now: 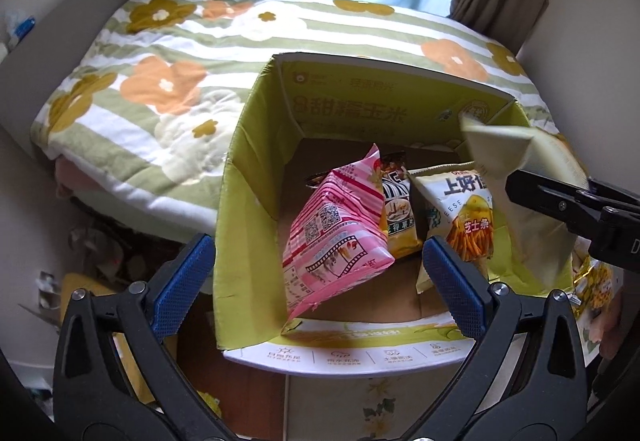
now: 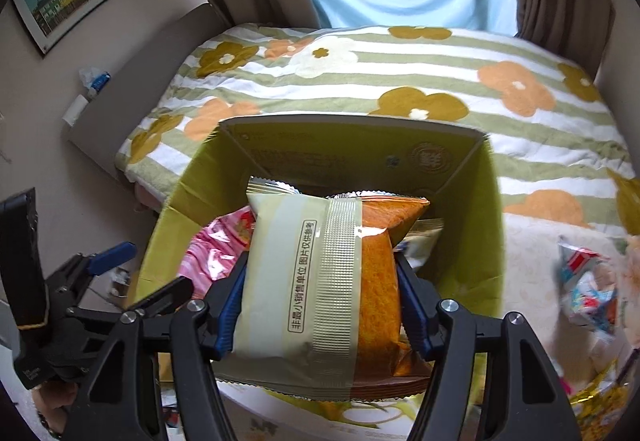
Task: Organize snacks
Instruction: 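Carry both packets over the box and open both tools to release them, then move both tools back toward the remaining snacks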
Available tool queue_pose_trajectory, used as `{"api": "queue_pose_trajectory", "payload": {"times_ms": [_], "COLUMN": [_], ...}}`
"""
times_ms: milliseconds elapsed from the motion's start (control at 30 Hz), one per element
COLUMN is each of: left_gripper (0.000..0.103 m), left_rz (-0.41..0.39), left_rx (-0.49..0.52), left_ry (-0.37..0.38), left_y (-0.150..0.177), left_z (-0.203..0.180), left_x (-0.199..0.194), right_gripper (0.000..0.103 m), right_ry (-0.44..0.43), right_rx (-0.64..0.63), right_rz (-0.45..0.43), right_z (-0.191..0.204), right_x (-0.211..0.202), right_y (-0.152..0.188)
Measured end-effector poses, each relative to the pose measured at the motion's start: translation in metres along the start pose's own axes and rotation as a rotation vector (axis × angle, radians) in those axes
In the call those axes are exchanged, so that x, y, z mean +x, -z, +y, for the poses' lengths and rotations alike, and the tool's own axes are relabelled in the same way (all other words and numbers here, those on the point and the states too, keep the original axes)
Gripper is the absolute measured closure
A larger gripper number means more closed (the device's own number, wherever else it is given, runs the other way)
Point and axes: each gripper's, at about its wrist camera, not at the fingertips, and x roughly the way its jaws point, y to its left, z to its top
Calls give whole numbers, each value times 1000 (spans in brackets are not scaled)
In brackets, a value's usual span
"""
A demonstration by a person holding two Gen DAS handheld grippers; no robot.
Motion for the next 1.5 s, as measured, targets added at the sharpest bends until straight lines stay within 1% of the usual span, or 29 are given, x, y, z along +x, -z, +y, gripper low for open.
{"api": "queue_pose_trajectory", "payload": {"times_ms": [33, 67, 100, 133, 267, 400, 533, 633, 800, 1000, 1067, 1200, 1367, 1500], "left_gripper": [0, 0, 0, 0, 0, 0, 0, 0, 0, 0, 0, 0, 0, 0], "left_rz": [-2, -3, -4, -4, -6, -12, -25, -39, -63, -91, -99, -116, -128, -121], "left_rx": [-4, -8, -11, -12, -16, -15, -12, -11, 20, 87, 104, 130, 150, 193], "left_ry": [-1, -1, -3, -5, -9, -15, -11, 2, 40, 69, 80, 84, 103, 123], "left_y": [1, 1, 3, 4, 9, 13, 14, 12, 10, 12, 14, 20, 30, 37], "left_z": [1, 1, 1, 1, 0, -2, -3, -6, -21, -56, -70, -101, -153, -204], "left_x": [-1, -3, -4, -5, -9, -15, -23, -27, -37, -53, -59, -69, -78, -78], "right_gripper": [30, 14, 4, 2, 1, 1, 1, 1, 1, 1, 1, 1, 1, 1], "right_ry": [-13, -13, -15, -16, 23, 16, 37, 60, 122, 175, 199, 217, 262, 323], "right_rx": [21, 34, 35, 29, -3, -10, -37, -45, -51, -24, -15, 2, 9, 12], "right_rz": [-6, -19, -35, -50, -73, -81, -85, -83, -111, -162, -182, -208, -222, -222], "right_z": [-1, -2, -1, -1, 1, 2, 6, 9, 8, -11, -22, -46, -87, -121], "right_x": [1, -1, -3, -5, -13, -21, -30, -39, -63, -95, -108, -132, -166, -192], "right_y": [0, 1, 2, 4, 9, 12, 15, 16, 22, 36, 42, 51, 72, 96]}}
